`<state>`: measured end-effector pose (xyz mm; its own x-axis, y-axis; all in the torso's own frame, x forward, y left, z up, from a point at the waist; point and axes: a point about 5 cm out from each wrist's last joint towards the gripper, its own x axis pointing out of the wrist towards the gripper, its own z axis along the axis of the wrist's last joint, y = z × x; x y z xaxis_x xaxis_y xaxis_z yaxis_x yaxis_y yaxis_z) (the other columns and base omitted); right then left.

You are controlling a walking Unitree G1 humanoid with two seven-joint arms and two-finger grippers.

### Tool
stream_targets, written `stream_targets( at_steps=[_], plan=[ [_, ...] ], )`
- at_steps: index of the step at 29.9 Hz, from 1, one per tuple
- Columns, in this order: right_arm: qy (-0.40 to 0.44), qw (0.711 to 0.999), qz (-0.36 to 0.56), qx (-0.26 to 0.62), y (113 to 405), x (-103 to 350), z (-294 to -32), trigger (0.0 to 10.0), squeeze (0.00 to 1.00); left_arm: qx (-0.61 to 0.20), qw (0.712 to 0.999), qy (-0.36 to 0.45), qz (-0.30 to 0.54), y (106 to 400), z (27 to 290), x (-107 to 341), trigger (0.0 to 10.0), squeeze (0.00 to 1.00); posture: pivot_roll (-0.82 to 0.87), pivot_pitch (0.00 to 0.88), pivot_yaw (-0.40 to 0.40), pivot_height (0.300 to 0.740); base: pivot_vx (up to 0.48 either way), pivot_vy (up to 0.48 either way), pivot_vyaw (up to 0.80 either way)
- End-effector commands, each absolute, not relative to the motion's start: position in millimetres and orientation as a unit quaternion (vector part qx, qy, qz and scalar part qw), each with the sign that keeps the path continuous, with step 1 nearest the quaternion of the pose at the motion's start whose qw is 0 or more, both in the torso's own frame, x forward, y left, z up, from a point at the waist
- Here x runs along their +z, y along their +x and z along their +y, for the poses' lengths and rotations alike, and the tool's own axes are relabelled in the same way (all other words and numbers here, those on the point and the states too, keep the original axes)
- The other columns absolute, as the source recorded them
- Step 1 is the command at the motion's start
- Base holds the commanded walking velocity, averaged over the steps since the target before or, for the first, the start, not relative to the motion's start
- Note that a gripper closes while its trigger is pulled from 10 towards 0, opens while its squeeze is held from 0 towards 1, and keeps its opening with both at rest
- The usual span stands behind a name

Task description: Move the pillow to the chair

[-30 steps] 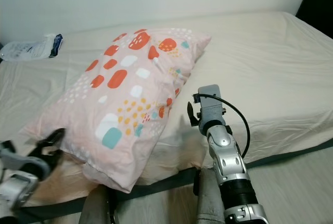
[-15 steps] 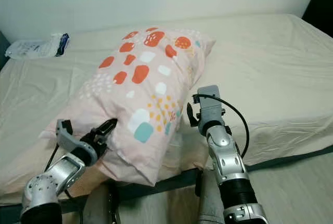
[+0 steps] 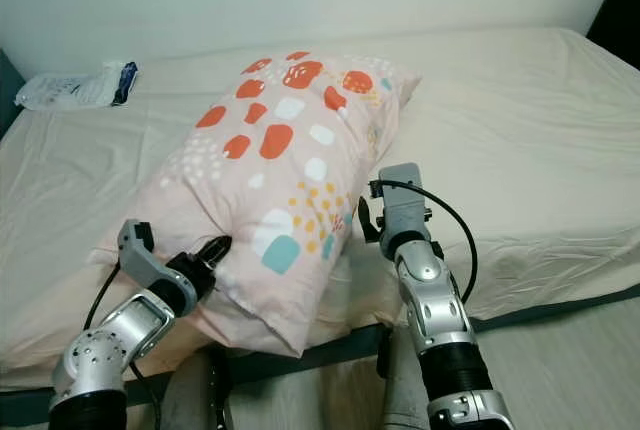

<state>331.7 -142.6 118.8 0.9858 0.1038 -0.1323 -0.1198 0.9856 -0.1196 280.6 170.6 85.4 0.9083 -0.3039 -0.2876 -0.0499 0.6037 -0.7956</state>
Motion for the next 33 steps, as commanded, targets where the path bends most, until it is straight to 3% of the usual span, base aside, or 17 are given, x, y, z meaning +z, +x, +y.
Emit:
stream_targets(
  at_steps=[1, 3, 8, 10, 14, 15, 18, 19, 20, 23, 25, 30, 33],
  plan=[
    [-0.060, 0.994, 0.068, 0.060, 332, 117, -139, 10.0, 0.00, -0.094, 0.883, -0.402, 0.224, 279, 166, 81, 0.0, 0.00, 0.01, 0.086, 0.009, 0.506, 0.000, 0.000, 0.00],
    [-0.060, 0.994, 0.068, 0.060, 332, 117, -139, 10.0, 0.00, -0.096, 0.886, -0.394, 0.226, 279, 167, 81, 0.0, 0.00, 0.01, 0.086, 0.009, 0.506, 0.000, 0.000, 0.00],
    [-0.060, 0.994, 0.067, 0.058, 332, 118, -140, 10.0, 0.00, -0.194, 0.902, -0.300, 0.241, 268, 168, 89, 0.0, 0.00, 0.01, 0.082, 0.011, 0.506, 0.000, 0.000, 0.00],
    [-0.062, 0.994, 0.067, 0.055, 332, 118, -144, 10.0, 0.00, -0.260, 0.901, -0.220, 0.267, 253, 189, 91, 0.0, 0.00, 0.01, 0.079, 0.011, 0.506, 0.000, 0.000, 0.00],
    [-0.062, 0.994, 0.067, 0.053, 332, 118, -145, 10.0, 0.00, -0.297, 0.895, -0.140, 0.302, 241, 209, 89, 0.0, 0.00, 0.01, 0.078, 0.011, 0.506, 0.000, 0.000, 0.00],
    [-0.062, 0.994, 0.067, 0.053, 332, 118, -145, 10.0, 0.00, -0.297, 0.893, -0.084, 0.328, 236, 224, 86, 0.0, 0.00, 0.01, 0.075, 0.010, 0.506, 0.000, 0.000, 0.00],
    [-0.062, 0.994, 0.067, 0.053, 332, 118, -145, 10.0, 0.00, -0.296, 0.886, -0.023, 0.357, 231, 241, 85, 0.0, 0.00, 0.01, 0.074, 0.010, 0.506, 0.000, 0.000, 0.00],
    [-0.062, 0.994, 0.067, 0.053, 332, 118, -145, 10.0, 0.00, -0.277, 0.881, 0.034, 0.382, 229, 262, 86, 0.0, 0.00, 0.02, 0.074, 0.008, 0.506, 0.000, 0.000, 0.00],
    [-0.062, 0.994, 0.067, 0.053, 332, 118, -145, 10.0, 0.00, -0.277, 0.881, 0.034, 0.382, 229, 262, 86, 0.0, 0.00, 0.02, 0.074, 0.008, 0.506, 0.000, 0.000, 0.00],
    [-0.061, 0.994, 0.066, 0.053, 333, 118, -144, 10.0, 0.00, -0.245, 0.870, 0.114, 0.413, 227, 295, 93, 0.0, 0.00, 0.02, 0.073, 0.007, 0.506, 0.000, 0.000, 0.00],
    [-0.061, 0.994, 0.066, 0.054, 334, 118, -143, 10.0, 0.00, -0.182, 0.874, 0.176, 0.414, 235, 325, 105, 0.0, 0.00, 0.02, 0.076, 0.006, 0.506, 0.000, 0.000, 0.00],
    [-0.060, 0.995, 0.066, 0.055, 335, 119, -142, 10.0, 0.00, -0.134, 0.875, 0.215, 0.413, 240, 349, 116, 0.0, 0.00, 0.02, 0.076, 0.006, 0.506, 0.000, 0.000, 0.00],
    [-0.061, 0.995, 0.066, 0.052, 334, 118, -145, 10.0, 0.00, -0.086, 0.841, 0.309, 0.435, 236, 378, 129, 0.0, 0.00, 0.02, 0.079, 0.005, 0.506, 0.000, 0.000, 0.00]
  ],
)
